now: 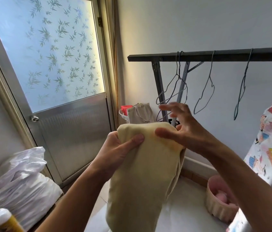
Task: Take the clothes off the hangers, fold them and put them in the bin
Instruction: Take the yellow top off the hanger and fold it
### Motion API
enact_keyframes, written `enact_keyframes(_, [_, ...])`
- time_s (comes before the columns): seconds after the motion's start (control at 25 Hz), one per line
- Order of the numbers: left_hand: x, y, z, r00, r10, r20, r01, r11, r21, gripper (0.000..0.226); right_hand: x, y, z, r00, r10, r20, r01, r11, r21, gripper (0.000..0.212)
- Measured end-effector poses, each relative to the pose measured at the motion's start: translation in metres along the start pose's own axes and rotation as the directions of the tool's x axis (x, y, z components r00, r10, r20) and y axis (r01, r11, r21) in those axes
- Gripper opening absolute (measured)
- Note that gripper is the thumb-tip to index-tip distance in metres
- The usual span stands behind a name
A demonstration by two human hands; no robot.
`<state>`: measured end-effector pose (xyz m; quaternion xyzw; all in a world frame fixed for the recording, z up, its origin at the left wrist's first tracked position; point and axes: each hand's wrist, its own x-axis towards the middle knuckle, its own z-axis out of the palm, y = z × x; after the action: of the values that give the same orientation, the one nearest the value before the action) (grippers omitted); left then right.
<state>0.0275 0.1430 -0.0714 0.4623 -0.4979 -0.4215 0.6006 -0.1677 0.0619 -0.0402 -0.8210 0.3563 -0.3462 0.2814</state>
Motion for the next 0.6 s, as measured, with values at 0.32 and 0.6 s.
enact_keyframes(0.32, [0.001, 0.004, 0.001, 0.996, 0.076, -0.048, -0.073, 0.995, 0.062, 0.037, -0.001, -0.002, 0.001, 0.978, -0.082, 0.192, 0.043, 0.980, 0.195, 0.027])
enact_keyframes(0.6, [0.009, -0.009, -0.024, 0.999, 0.041, -0.035, -0.041, 0.999, 0.013, 0.097, 0.008, -0.004, -0.011, 0.962, -0.043, 0.269, -0.068, 0.918, 0.391, 0.032])
